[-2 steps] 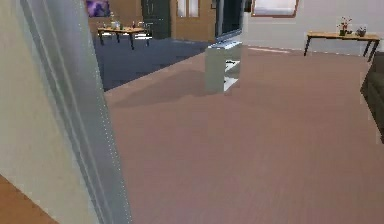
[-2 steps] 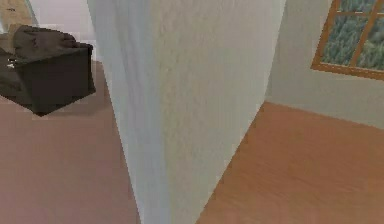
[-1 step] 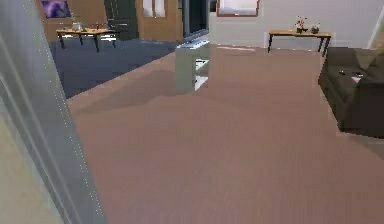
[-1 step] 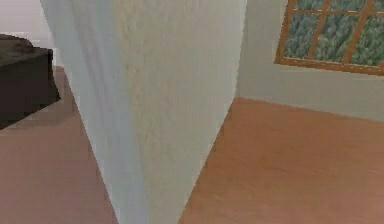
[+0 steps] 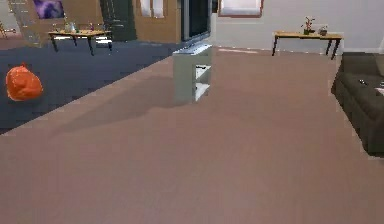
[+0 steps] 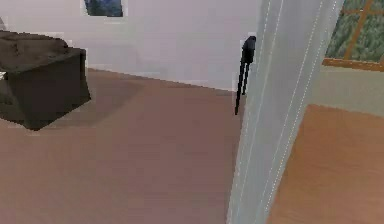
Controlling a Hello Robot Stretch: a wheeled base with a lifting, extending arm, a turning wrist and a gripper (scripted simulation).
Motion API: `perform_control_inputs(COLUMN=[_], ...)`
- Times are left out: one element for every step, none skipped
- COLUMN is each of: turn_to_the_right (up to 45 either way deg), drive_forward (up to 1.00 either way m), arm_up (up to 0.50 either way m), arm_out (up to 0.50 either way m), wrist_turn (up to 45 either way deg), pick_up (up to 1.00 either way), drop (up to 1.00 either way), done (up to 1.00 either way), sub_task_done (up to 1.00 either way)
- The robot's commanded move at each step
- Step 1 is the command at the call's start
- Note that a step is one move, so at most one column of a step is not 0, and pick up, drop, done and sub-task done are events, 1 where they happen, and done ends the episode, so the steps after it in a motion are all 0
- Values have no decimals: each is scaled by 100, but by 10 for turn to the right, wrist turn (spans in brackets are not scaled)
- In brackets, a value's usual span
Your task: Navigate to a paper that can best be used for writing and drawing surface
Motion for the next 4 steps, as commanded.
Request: perform_control_inputs(turn_to_the_right=[240, 0, -450, 0], drive_forward=[0, 5, 0, 35], arm_up=[0, 0, 0, 0], arm_out=[0, 0, 0, 0], wrist_turn=[0, 0, 0, 0], pick_up=[0, 0, 0, 0], drop=[0, 0, 0, 0], done=[0, 0, 0, 0], sub_task_done=[0, 0, 0, 0])
